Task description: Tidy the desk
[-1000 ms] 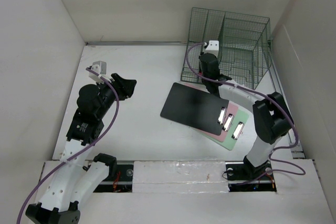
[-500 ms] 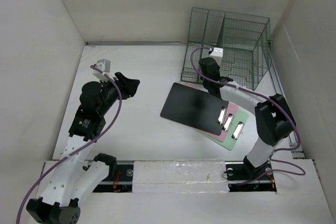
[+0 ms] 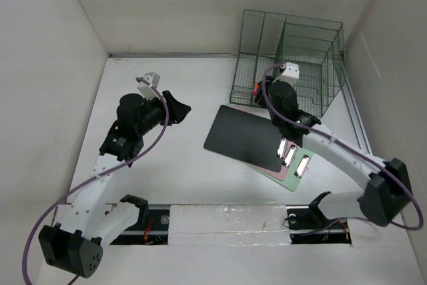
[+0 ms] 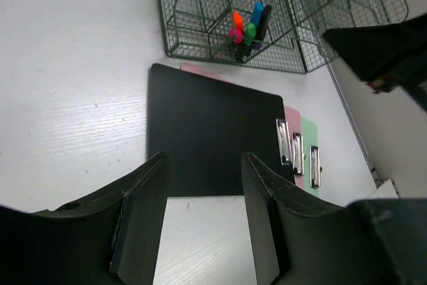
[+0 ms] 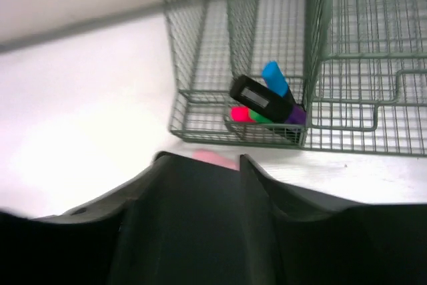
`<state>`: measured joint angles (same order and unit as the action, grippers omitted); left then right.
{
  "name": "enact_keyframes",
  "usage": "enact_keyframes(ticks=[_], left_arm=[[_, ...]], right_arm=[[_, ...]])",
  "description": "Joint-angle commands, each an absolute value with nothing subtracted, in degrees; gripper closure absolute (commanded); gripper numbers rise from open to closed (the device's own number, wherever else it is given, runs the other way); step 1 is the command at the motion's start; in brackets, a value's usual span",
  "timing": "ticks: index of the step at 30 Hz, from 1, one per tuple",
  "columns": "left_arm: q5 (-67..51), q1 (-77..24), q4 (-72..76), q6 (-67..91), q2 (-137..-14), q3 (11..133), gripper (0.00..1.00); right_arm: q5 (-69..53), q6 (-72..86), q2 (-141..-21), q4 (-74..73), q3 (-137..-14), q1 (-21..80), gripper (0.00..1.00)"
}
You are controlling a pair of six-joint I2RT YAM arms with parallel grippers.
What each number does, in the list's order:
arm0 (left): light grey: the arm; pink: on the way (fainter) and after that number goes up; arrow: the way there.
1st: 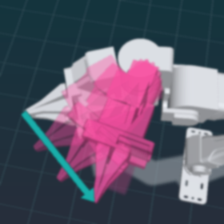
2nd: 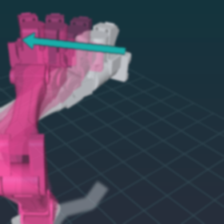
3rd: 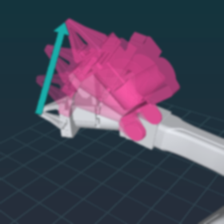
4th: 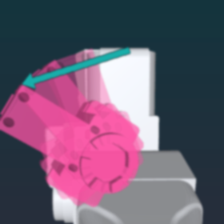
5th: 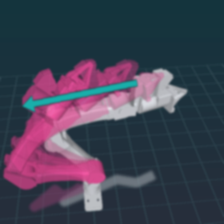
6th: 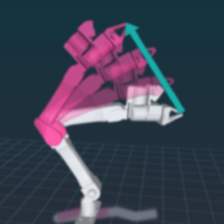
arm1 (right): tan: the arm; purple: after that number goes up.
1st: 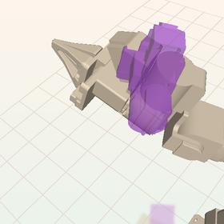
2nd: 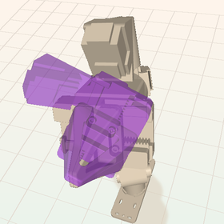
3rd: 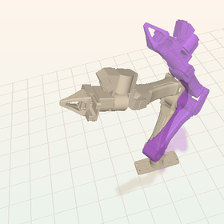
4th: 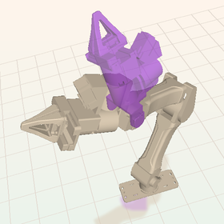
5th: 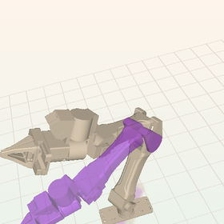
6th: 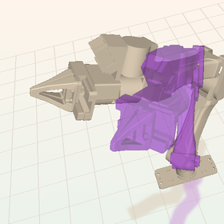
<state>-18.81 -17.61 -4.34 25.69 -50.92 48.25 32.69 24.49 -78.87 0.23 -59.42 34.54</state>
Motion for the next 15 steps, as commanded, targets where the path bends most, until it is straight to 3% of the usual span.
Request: enact_keyframes(ticks=[1, 4, 6, 7, 12, 15], left_arm=[[-23.6, -17.8, -1.2, 25.7, -52.6, 51.2, 0.58], [-25.1, -19.4, -0.8, 26.6, -56.4, 52.8, 0.58], [-17.6, -24.1, -1.8, 25.1, -60.8, 56.0, 0.58], [-14.7, -30.3, -3.0, 24.4, -62.5, 57.3, 0.57], [-7.0, -40.7, -3.5, 26.4, -75.0, 67.4, 0.57], [-0.6, -47.1, -0.9, 27.1, -80.1, 71.5, 0.55]], right_arm=[[32.2, 28.0, -70.4, 4.0, -55.7, 36.4, 0.60], [31.5, 32.1, -62.4, 4.8, -49.2, 37.0, 0.93], [31.3, 32.3, -58.8, 5.7, -44.9, 37.0, 1.00], [31.4, 32.5, -55.8, 5.5, -44.0, 37.0, 1.00], [35.1, 34.4, -49.9, 0.2, -42.5, 37.0, 0.95], [34.9, 34.5, -46.9, -2.0, -41.9, 37.0, 0.79]])
